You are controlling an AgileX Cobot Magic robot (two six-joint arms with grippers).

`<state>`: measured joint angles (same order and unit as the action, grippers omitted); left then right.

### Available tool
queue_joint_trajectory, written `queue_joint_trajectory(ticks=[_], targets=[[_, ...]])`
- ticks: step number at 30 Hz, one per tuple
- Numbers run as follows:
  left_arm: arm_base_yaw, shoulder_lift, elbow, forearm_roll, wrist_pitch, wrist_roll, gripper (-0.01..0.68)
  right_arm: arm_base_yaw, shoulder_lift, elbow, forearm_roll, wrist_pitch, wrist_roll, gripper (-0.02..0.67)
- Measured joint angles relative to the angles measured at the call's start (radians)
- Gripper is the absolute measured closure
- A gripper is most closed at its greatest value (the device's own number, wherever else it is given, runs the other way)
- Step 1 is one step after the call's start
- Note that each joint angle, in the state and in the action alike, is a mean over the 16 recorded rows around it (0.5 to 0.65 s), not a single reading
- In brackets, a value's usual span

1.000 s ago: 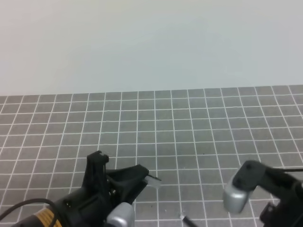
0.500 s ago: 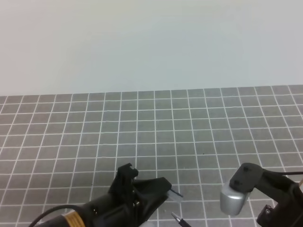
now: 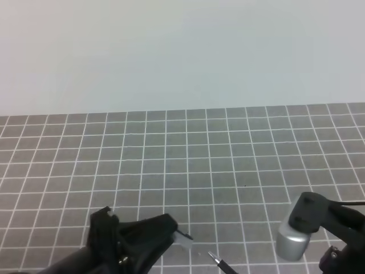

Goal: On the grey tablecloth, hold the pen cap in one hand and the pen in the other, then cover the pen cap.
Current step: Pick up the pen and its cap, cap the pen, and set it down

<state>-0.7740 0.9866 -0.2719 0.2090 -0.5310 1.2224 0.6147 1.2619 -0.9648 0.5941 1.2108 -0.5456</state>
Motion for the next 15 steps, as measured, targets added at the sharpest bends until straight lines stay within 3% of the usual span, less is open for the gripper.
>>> queue_joint_trajectory(ticks=[15], targets=[[-0.001, -0.076, 0.006, 0.047, 0.081, -0.051, 0.601, 0.0, -0.016, 0.0, 0.062, -0.006, -0.014, 0.648]])
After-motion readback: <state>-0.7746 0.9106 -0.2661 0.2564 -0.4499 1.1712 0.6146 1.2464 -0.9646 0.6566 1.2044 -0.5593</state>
